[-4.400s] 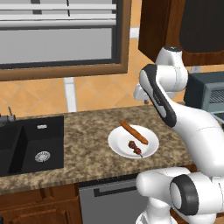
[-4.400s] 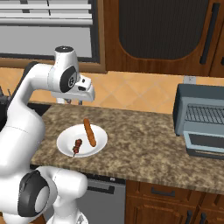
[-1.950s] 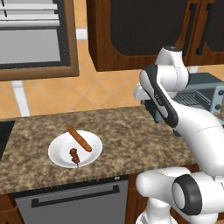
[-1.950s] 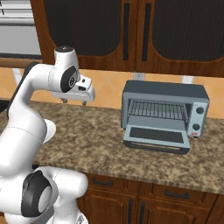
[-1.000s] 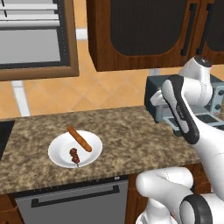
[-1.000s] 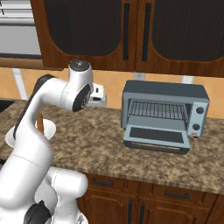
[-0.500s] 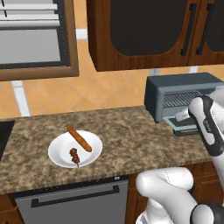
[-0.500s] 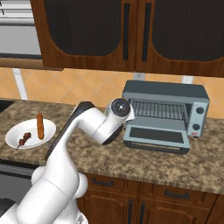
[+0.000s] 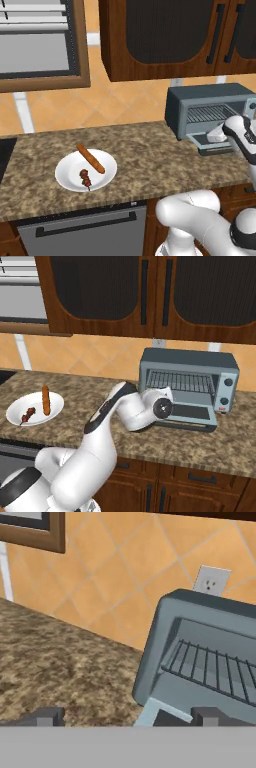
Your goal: Pick up the kebab skewer and baguette bread, and place them inside the toaster oven. Close the toaster oven door and start by setting the timer.
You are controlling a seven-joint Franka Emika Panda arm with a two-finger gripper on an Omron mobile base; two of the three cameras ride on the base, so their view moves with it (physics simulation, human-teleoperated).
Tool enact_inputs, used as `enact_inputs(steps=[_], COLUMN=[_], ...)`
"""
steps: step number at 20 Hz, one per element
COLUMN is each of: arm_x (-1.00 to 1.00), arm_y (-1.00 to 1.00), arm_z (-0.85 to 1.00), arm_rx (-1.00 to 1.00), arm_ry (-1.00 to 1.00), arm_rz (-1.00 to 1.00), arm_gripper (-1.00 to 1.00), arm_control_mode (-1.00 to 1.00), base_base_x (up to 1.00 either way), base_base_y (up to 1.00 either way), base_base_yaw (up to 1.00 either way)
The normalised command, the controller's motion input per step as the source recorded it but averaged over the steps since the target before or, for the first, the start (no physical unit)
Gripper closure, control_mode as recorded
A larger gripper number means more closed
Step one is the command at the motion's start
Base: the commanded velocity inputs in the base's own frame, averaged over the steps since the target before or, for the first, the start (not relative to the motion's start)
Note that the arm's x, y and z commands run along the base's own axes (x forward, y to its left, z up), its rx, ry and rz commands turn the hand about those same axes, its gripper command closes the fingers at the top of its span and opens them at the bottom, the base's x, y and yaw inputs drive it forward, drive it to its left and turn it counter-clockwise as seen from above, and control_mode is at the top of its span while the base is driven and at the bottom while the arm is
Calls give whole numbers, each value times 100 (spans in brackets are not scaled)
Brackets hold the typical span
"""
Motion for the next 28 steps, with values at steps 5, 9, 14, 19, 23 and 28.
enact_inputs(steps=[5,9,14,19,23,28], arm_x=[58,65,42,36,21,42], arm_y=[-31,-34,-39,-20,0,0], arm_z=[-5,0,-5,-10,-28,-9], arm_rx=[11,13,14,10,1,0], arm_ry=[-11,0,0,0,-1,-7], arm_rz=[0,0,-1,0,0,0], arm_gripper=[-100,-100,-100,-100,-100,-100], arm_control_mode=[-100,-100,-100,-100,-100,-100], base_base_x=[0,0,0,0,0,0], base_base_y=[0,0,0,0,0,0], base_base_yaw=[0,0,0,0,0,0])
